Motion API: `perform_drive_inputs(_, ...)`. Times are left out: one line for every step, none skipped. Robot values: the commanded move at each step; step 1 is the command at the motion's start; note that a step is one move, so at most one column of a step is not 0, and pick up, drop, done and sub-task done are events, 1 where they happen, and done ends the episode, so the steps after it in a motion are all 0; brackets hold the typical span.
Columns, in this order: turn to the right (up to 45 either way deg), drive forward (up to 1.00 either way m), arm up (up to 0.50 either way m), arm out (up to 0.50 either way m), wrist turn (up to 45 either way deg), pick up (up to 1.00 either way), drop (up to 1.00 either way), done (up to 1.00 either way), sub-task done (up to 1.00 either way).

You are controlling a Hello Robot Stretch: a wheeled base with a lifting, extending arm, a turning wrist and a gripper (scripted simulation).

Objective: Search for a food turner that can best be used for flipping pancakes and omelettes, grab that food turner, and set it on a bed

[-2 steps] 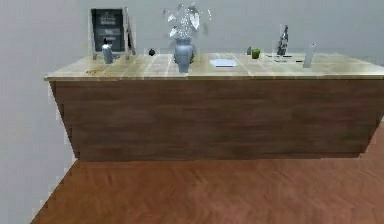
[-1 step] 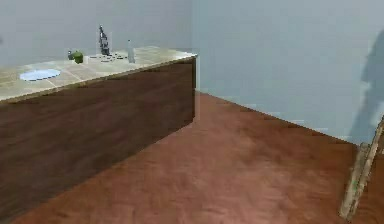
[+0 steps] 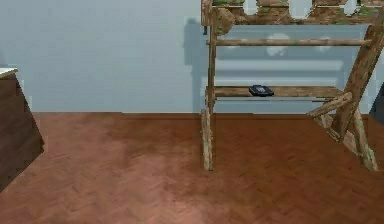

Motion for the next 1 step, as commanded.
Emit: perform_drive_inputs(0.0, 0.3, 0.0, 0.0, 0.0, 0.0, 0.0, 0.0, 0.0)
